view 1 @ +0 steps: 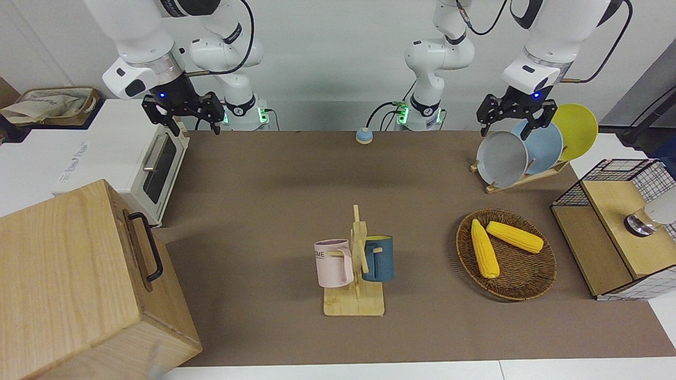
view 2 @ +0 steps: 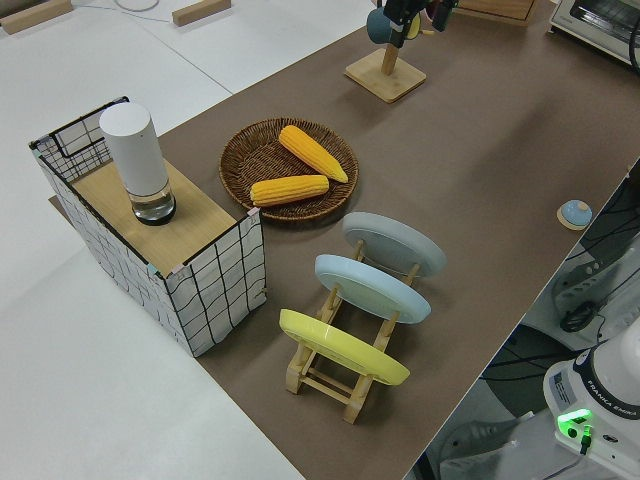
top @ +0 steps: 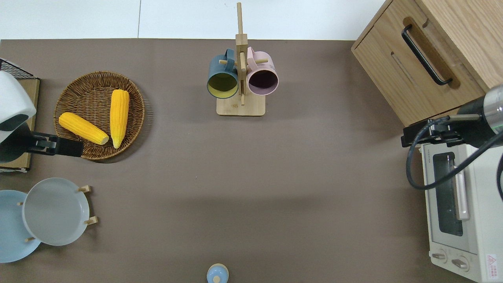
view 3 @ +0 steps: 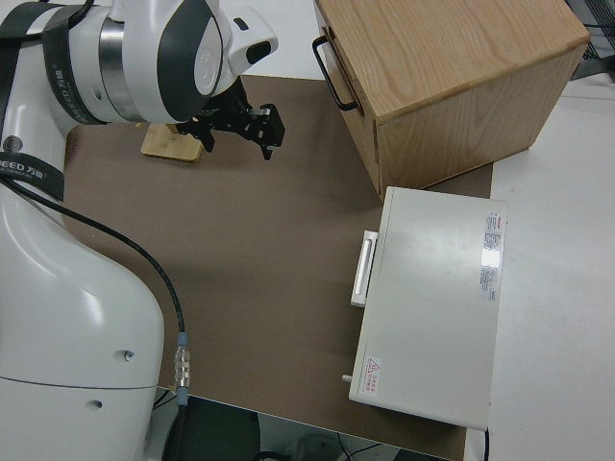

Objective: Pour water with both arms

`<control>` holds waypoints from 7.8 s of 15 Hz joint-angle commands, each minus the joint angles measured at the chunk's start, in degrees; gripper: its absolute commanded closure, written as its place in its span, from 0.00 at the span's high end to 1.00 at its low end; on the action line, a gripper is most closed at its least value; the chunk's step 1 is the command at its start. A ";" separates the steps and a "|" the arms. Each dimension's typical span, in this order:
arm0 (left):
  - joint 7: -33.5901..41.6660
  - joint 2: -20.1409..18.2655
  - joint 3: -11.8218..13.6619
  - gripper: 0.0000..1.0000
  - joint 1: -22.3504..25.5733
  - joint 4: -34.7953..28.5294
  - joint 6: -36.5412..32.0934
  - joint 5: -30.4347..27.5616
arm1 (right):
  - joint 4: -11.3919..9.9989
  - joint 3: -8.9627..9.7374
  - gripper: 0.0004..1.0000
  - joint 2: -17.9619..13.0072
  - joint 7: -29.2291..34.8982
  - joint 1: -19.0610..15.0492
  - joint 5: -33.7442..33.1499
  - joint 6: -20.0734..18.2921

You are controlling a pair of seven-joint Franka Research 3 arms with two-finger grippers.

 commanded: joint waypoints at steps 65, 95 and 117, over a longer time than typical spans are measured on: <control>54.96 22.14 19.05 1.00 19.05 0.66 47.66 -49.83 | -0.32 3.70 0.06 25.82 -2.88 15.33 -8.66 60.50; 36.46 18.99 18.35 0.00 17.29 4.70 47.15 -36.16 | -0.32 3.09 0.00 18.18 -8.94 9.88 -9.19 40.56; -13.55 -20.11 4.83 0.00 4.19 -37.01 48.60 -1.07 | -4.98 3.53 0.00 17.91 19.16 21.73 6.97 18.92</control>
